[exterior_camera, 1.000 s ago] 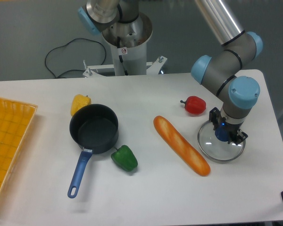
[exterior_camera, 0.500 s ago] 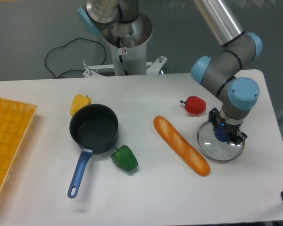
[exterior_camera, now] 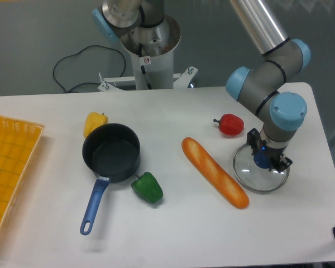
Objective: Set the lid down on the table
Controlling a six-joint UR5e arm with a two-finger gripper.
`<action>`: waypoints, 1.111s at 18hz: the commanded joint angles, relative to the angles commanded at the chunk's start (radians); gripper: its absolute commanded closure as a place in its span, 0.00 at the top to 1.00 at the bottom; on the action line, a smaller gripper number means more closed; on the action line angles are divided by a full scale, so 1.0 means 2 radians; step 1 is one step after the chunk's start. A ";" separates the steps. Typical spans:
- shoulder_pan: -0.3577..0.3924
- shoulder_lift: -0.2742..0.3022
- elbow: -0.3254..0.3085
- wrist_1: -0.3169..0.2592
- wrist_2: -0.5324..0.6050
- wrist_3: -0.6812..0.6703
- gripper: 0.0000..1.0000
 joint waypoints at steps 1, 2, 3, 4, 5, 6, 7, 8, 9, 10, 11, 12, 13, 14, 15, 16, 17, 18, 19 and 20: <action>0.000 -0.001 0.000 0.000 0.000 0.000 0.72; 0.000 0.000 0.000 0.000 0.000 0.000 0.72; 0.000 -0.001 0.001 0.000 0.000 0.001 0.72; 0.000 0.000 0.001 0.000 0.000 0.001 0.72; 0.000 0.000 0.000 0.000 0.000 0.000 0.72; 0.000 -0.001 0.000 0.000 0.000 0.000 0.72; -0.001 -0.003 0.000 0.000 0.000 0.000 0.72; -0.001 -0.003 0.000 0.000 0.000 0.000 0.72; -0.001 -0.003 0.000 0.000 0.000 0.000 0.72; -0.001 -0.003 0.000 0.000 0.001 0.000 0.72; -0.001 -0.003 0.000 0.000 0.001 0.001 0.72; -0.001 -0.003 0.000 0.000 0.001 0.001 0.72; -0.001 -0.003 0.000 0.000 0.002 0.000 0.72; -0.001 -0.003 -0.001 0.000 0.002 0.000 0.72; -0.001 -0.004 -0.001 0.000 0.002 0.001 0.73; -0.001 -0.004 -0.001 0.001 0.002 0.000 0.76; -0.001 -0.004 -0.001 0.001 0.002 0.001 0.79; -0.001 -0.004 -0.001 0.001 0.002 0.001 0.84; -0.001 -0.004 0.000 0.002 0.002 0.002 0.93; -0.001 -0.005 0.000 0.002 0.002 0.002 0.99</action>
